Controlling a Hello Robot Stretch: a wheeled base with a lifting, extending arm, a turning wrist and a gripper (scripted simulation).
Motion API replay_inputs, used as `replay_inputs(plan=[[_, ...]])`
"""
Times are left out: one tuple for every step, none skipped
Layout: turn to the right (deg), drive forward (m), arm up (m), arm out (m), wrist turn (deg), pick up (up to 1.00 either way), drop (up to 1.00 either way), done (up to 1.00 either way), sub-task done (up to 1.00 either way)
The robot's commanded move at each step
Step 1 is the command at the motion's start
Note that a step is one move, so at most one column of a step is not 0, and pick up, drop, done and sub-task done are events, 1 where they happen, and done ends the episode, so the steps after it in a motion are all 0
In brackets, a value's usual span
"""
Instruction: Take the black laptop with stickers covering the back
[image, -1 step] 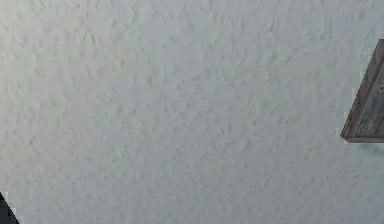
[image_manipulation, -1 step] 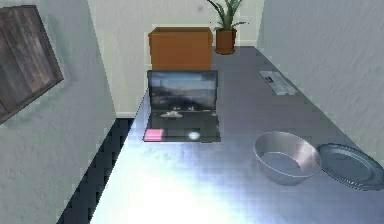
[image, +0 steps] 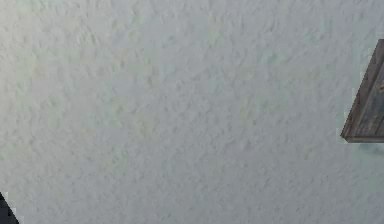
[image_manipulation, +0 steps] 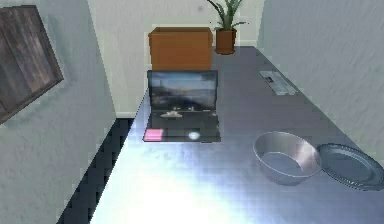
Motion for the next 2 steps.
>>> replay_inputs(plan=[[0.0,0.00,0.38,0.00,0.0,0.00,0.00,0.00,0.00],[0.0,0.00,0.00,0.30,0.0,0.00,0.00,0.00,0.00]])
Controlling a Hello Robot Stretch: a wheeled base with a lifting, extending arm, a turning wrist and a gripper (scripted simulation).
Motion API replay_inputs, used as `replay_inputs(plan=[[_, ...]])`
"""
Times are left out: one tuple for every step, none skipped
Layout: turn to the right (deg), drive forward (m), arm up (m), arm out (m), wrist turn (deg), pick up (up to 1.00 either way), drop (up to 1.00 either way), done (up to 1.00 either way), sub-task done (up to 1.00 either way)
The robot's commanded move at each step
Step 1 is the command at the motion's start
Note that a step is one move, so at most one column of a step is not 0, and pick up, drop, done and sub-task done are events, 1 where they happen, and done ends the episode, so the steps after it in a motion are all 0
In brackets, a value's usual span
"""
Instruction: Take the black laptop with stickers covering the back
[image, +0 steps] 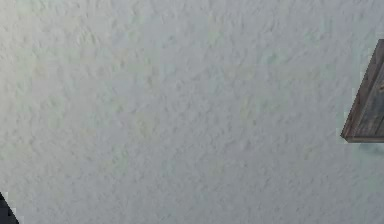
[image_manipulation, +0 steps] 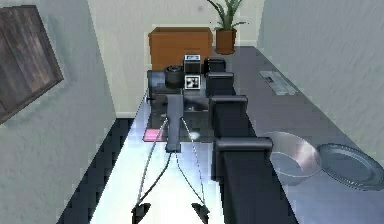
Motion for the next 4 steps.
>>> replay_inputs(plan=[[0.0,0.00,0.00,0.00,45.0,0.00,0.00,0.00,0.00],[0.0,0.00,0.00,0.00,45.0,0.00,0.00,0.00,0.00],[0.0,0.00,0.00,0.00,45.0,0.00,0.00,0.00,0.00],[0.0,0.00,0.00,0.00,33.0,0.00,0.00,0.00,0.00]])
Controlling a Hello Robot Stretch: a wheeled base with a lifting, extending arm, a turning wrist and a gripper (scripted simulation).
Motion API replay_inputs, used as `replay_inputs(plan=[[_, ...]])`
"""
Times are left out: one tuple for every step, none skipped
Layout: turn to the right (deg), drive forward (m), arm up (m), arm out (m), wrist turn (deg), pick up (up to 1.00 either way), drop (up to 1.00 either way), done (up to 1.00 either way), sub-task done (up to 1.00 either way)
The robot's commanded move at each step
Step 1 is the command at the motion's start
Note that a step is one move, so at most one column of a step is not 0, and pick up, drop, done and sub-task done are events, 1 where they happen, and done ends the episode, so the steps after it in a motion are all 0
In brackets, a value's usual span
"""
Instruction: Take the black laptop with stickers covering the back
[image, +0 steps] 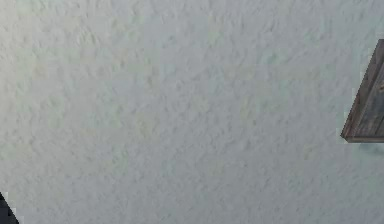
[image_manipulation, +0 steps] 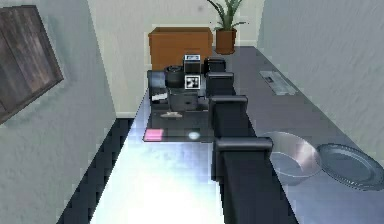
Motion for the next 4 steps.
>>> replay_inputs(plan=[[0.0,0.00,-0.16,0.00,0.0,0.00,0.00,0.00,0.00],[0.0,0.00,0.00,0.00,0.0,1.00,0.00,0.00,0.00],[0.0,0.00,0.10,0.00,0.0,0.00,0.00,0.00,0.00],[0.0,0.00,0.00,0.00,0.0,0.00,0.00,1.00,0.00]])
